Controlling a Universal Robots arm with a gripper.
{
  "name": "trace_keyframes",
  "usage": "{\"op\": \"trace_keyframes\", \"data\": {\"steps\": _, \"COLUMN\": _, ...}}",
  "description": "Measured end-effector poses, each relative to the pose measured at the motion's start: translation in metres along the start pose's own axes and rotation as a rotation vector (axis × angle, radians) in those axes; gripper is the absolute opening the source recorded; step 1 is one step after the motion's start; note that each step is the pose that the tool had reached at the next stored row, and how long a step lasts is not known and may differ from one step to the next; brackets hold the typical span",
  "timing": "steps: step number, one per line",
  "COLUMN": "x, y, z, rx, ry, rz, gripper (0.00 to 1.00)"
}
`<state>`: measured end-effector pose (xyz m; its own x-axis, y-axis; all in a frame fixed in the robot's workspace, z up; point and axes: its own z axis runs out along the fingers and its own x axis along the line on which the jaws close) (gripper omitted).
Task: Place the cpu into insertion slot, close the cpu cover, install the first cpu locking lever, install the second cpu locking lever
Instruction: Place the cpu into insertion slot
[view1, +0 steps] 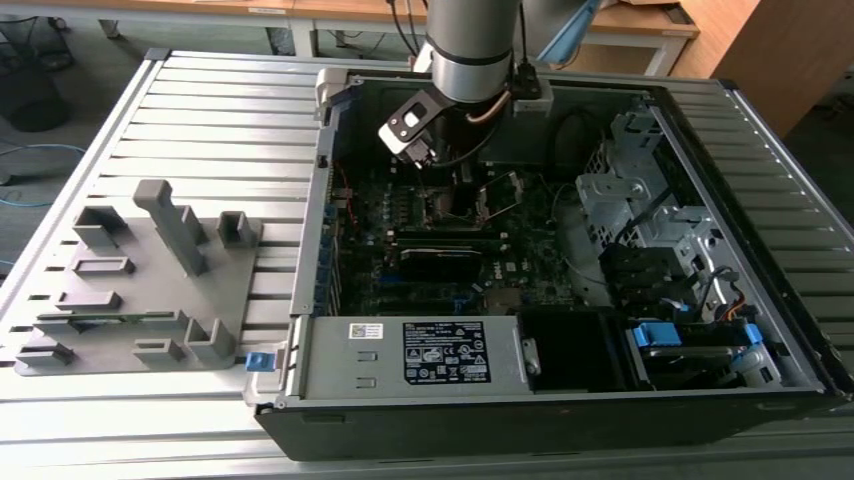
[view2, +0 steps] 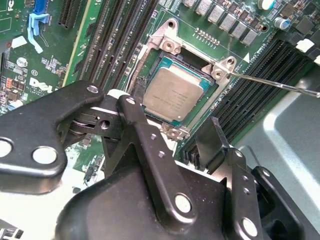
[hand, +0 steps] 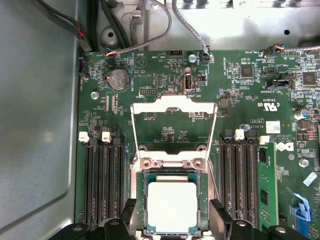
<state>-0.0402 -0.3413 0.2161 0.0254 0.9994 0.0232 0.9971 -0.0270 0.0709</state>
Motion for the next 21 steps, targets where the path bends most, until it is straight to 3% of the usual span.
{"op": "trace_keyframes", "data": {"steps": 3, "x": 0.0000, "y": 0.0000, "z": -0.0001, "rx": 0.0000, "ry": 0.0000, "rz": 0.000, "gripper": 0.66}}
{"op": "trace_keyframes", "data": {"steps": 5, "x": 0.0000, "y": 0.0000, "z": -0.0002, "rx": 0.0000, "ry": 0.0000, "rz": 0.000, "gripper": 0.53}}
{"op": "trace_keyframes", "data": {"steps": 6, "x": 0.0000, "y": 0.0000, "z": -0.0003, "rx": 0.0000, "ry": -0.0001, "rz": 0.000, "gripper": 0.53}}
{"op": "trace_keyframes", "data": {"steps": 8, "x": 0.0000, "y": 0.0000, "z": -0.0003, "rx": 0.0000, "ry": 0.0000, "rz": 0.000, "gripper": 0.42}}
{"op": "trace_keyframes", "data": {"steps": 9, "x": 0.0000, "y": 0.0000, "z": -0.0004, "rx": 0.0000, "ry": 0.0000, "rz": 0.000, "gripper": 0.42}}
{"op": "trace_keyframes", "data": {"steps": 11, "x": 0.0000, "y": 0.0000, "z": -0.0004, "rx": 0.0000, "ry": 0.0000, "rz": 0.000, "gripper": 0.30}}
{"op": "trace_keyframes", "data": {"steps": 12, "x": 0.0000, "y": 0.0000, "z": -0.0005, "rx": 0.0000, "ry": 0.0000, "rz": 0.000, "gripper": 0.30}}
{"op": "trace_keyframes", "data": {"steps": 16, "x": 0.0000, "y": 0.0000, "z": -0.0007, "rx": 0.0000, "ry": 0.0000, "rz": 0.000, "gripper": 0.12}}
{"op": "trace_keyframes", "data": {"steps": 21, "x": 0.0000, "y": 0.0000, "z": -0.0008, "rx": 0.0000, "ry": 0.0000, "rz": 0.000, "gripper": 0.11}}
